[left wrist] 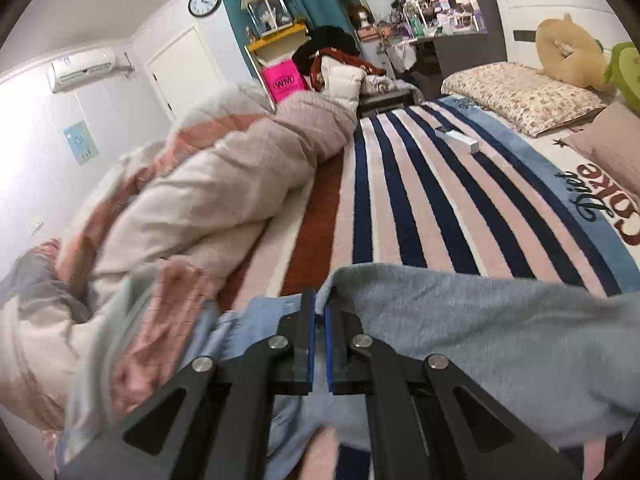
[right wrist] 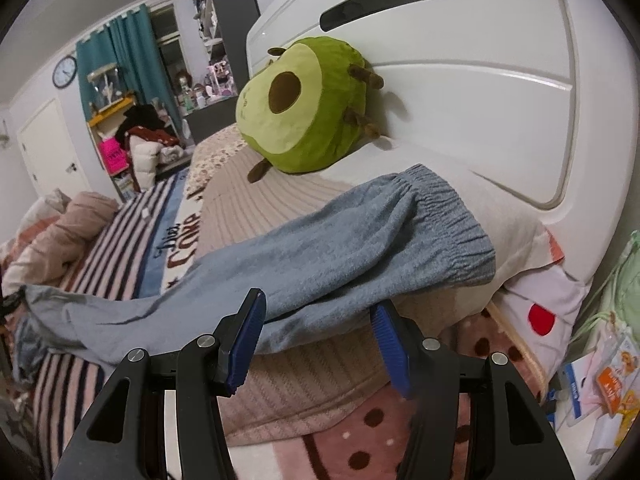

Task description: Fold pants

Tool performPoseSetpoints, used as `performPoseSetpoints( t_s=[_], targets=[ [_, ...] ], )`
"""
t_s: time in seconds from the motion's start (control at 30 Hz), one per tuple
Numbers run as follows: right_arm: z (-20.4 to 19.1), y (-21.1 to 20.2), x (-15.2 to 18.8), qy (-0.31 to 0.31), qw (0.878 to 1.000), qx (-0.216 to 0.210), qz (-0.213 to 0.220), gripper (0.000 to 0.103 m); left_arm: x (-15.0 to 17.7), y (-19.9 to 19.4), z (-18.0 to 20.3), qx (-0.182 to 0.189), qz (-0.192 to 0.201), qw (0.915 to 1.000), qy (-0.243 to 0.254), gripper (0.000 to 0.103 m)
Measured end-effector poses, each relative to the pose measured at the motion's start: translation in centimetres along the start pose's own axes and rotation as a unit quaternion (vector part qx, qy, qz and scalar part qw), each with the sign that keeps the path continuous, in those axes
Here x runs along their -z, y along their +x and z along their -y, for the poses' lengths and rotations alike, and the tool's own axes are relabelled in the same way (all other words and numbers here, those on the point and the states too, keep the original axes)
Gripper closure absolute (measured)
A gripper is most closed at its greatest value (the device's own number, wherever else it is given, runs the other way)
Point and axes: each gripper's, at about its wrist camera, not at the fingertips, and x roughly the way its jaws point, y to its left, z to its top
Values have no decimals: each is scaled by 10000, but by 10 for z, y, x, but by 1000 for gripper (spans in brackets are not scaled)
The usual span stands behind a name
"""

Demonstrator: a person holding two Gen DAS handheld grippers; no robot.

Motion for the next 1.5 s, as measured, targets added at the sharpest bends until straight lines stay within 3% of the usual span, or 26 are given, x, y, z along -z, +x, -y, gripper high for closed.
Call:
performPoseSetpoints(
  t_s=[0.2, 0.33, 0.37, 0.4, 0.47, 0.5, 0.63, 0.73, 0.77, 0.83, 0.9, 1.03, 1.13, 1.2, 1.37, 1.47, 1.5],
  targets=[
    [-1, 8, -2, -65, 9987, 493, -91, 52, 6, 67, 26, 139, -338, 9993, 25, 99],
    [-2, 14, -2, -223, 9939, 1065, -167, 50, 15, 95, 36, 184, -465, 9987, -66, 96],
    [-3, 13, -1, -301, 9916, 1249, -173, 50, 17, 96, 36, 124, -450, 9989, -88, 84],
    [-5, 12, 0, -351, 9898, 1370, -185, 46, 18, 93, 36, 37, -374, 9992, -99, 63],
    [-10, 8, 1, -436, 9871, 1532, -184, 37, 15, 76, 28, -85, -79, 9999, -89, 40],
    [-14, 4, 3, -520, 9852, 1623, -180, 33, 12, 65, 24, -80, 32, 9999, -107, 39],
    [-35, -11, 0, -906, 9796, 1795, -62, 32, 11, 9, 19, 770, 445, 9960, -130, 33],
    [-60, -16, -11, -1224, 9797, 1575, 189, 32, 20, -22, 45, 1956, 455, 9796, 81, 31],
    [-70, -15, -14, -1359, 9793, 1480, 265, 32, 22, -26, 52, 2180, 422, 9749, 134, 31],
    [-95, -2, -24, -1692, 9812, 891, 266, 32, 27, -34, 74, 2645, 339, 9633, 303, 31],
    [-120, 24, -28, -2057, 9783, 227, -13, 32, 33, -37, 94, 2941, 227, 9543, 483, 31],
    [-170, 87, -22, -2833, 9534, -665, -792, 32, 44, -38, 119, 3281, 49, 9424, 656, 31],
    [-204, 135, -9, -3441, 9221, -1085, -1395, 33, 48, -37, 130, 3326, 1, 9402, 738, 31],
    [-224, 162, 2, -3879, 8987, -1202, -1654, 33, 51, -35, 133, 3296, -32, 9410, 763, 31],
    [-243, 202, 21, -4529, 8544, -1187, -2254, 34, 51, -34, 133, 3389, -53, 9379, 746, 31],
    [-240, 205, 30, -4600, 8404, -1210, -2599, 49, 52, -35, 135, 3373, -29, 9381, 784, 31],
    [-239, 205, 29, -4640, 8376, -1206, -2619, 62, 52, -35, 135, 3381, -24, 9378, 793, 31]
  ],
)
